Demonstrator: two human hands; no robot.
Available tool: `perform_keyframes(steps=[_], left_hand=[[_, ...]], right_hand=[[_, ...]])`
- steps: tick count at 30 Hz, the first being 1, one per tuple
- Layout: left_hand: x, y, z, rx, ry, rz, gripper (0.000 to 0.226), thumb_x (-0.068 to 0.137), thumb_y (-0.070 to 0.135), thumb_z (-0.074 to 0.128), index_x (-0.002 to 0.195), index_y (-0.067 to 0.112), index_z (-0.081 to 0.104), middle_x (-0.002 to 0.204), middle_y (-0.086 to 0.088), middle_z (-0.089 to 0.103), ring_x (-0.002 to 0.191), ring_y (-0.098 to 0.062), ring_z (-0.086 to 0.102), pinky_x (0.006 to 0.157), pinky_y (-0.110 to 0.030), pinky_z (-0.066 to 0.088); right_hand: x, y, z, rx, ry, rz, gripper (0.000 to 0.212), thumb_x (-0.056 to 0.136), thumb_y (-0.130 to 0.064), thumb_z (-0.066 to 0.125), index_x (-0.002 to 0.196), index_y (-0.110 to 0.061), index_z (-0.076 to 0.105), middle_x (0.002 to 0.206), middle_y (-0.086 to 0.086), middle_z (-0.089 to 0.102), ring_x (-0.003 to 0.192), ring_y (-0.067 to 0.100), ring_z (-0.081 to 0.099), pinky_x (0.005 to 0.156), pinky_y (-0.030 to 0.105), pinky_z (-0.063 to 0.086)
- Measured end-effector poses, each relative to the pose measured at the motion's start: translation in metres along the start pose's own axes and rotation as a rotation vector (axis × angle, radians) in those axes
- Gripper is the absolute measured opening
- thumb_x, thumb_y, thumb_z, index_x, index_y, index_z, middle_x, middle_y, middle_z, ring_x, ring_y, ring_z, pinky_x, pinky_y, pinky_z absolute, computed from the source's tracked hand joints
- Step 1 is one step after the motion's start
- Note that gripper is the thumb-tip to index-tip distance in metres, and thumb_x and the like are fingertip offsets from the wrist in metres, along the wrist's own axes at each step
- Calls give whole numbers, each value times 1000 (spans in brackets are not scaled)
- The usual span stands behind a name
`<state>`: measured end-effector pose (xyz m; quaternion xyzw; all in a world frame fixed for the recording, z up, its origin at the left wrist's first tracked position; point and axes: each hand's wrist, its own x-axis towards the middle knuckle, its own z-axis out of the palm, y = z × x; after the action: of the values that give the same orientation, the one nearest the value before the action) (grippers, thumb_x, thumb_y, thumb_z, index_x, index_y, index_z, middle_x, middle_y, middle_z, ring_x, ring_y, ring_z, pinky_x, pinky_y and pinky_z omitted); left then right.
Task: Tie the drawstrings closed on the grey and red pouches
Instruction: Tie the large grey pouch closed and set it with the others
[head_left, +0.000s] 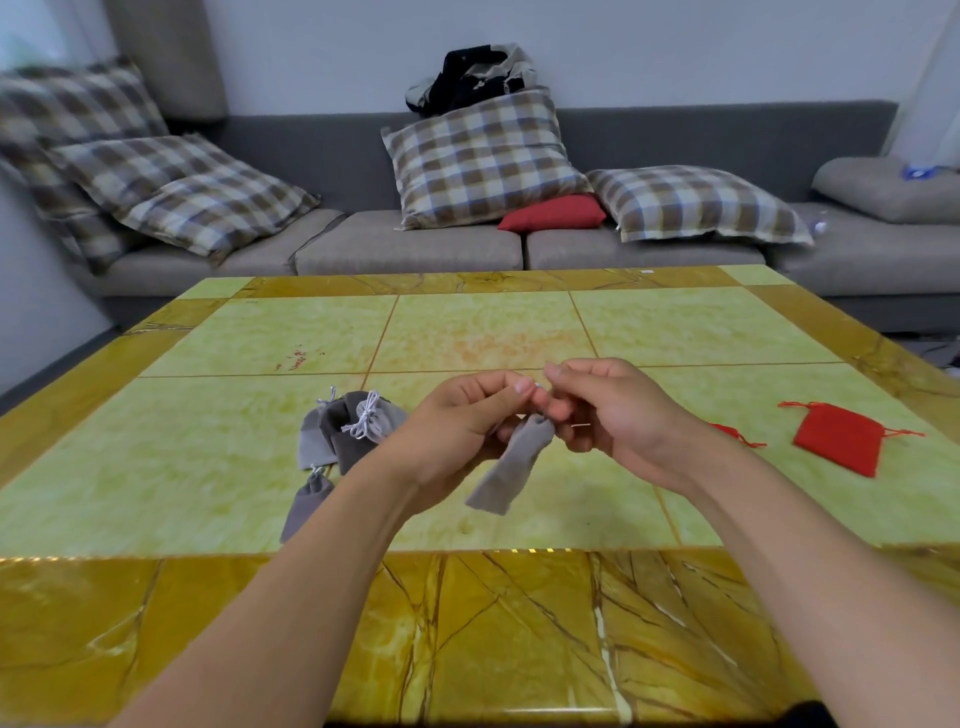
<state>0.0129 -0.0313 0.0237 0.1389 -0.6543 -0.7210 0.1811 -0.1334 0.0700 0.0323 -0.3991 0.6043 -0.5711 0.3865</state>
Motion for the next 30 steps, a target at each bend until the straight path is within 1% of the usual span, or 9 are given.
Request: perform_keyframes(steps=[3,5,10,14,18,20,25,27,30], left_hand=[[3,-1,-2,38,121,-24,24,100,22,52,90,13,72,92,-6,72,68,-16,46,67,-23,44],[2,-1,-6,126,217,-32,21,99,22,57,90,14,75,90,-3,75,61,-8,48,63,-22,41],[2,-5,-7,136,343,-14,16,91,22,69,84,11,78,79,-1,75,59,-8,54,59,-22,41],[3,-7,-9,233,340,66,17,97,15,61,92,10,77,80,-2,75,61,-7,56,55,-19,43],[0,-6,-10,510,211,177,18,97,11,60,95,8,78,70,-5,68,58,-4,53,54,-18,41],[-1,-4,-13,442,195,168,15,94,10,64,96,9,79,70,-6,69,61,-7,55,54,-19,42],[-1,4,-16,-9,306,63,13,89,13,66,93,9,78,81,-4,73,62,-6,57,53,-16,44],[1,3,-16,-27,336,51,13,90,14,65,90,10,77,81,-3,72,60,-6,55,51,-15,43],[3,1,-17,15,347,46,13,91,15,65,90,11,77,74,-4,68,60,-6,53,49,-15,41]], right_hand=[[2,-1,-10,108,25,-5,40,99,-22,55,61,-13,52,83,13,61,60,17,49,50,27,32],[2,0,-17,36,71,-33,38,97,-23,59,61,-12,59,76,8,59,60,16,50,48,25,33],[-2,5,-25,-688,154,-242,23,95,-26,63,78,-17,75,57,-4,56,50,4,46,52,22,37],[-5,-3,-13,-867,70,-365,19,97,-25,59,84,-22,72,58,-8,53,52,7,44,54,29,36],[-12,-13,1,-1007,-54,-474,21,99,-29,55,87,-24,71,71,-8,64,66,11,57,62,40,47],[-14,-16,3,-1041,-50,-516,21,99,-30,54,85,-24,70,69,-8,62,65,11,56,62,40,47],[-13,-16,-2,-920,73,-539,20,99,-19,55,83,-18,66,62,-8,54,60,9,50,56,27,39],[-10,-11,-5,-903,112,-475,19,100,-13,51,91,-14,68,57,-13,50,56,4,49,52,18,32],[-6,-5,-7,-873,101,-350,19,99,-13,49,94,-14,68,55,-13,50,47,5,42,48,19,29]])
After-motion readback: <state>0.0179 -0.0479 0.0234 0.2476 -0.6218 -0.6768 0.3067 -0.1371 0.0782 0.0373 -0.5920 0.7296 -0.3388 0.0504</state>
